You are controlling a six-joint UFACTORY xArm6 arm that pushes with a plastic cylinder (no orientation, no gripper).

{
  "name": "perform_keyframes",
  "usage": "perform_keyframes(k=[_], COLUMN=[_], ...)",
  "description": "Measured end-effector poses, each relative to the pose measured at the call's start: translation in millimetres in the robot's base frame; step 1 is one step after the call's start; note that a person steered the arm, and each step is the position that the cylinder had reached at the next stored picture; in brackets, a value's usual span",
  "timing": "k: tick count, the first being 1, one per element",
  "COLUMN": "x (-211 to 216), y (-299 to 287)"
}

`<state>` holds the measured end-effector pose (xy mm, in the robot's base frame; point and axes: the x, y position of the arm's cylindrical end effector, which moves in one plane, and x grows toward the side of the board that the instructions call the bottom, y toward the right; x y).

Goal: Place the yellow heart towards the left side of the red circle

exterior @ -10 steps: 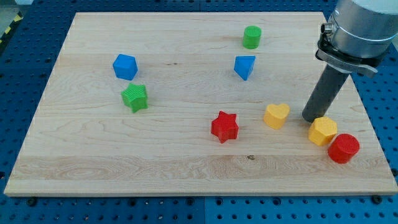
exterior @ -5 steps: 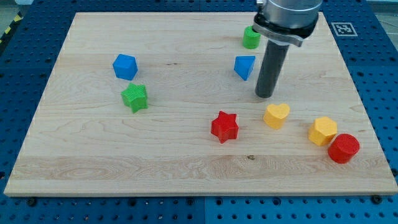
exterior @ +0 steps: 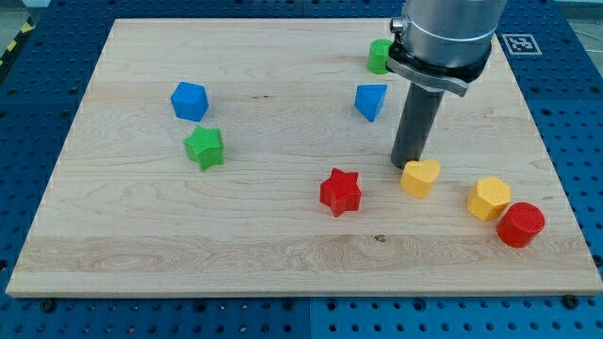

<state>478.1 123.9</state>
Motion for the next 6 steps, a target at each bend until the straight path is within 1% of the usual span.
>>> perform_keyframes(k=[2,3,5,6], x=[6,20,20,26], y=[2,2,-9,-2])
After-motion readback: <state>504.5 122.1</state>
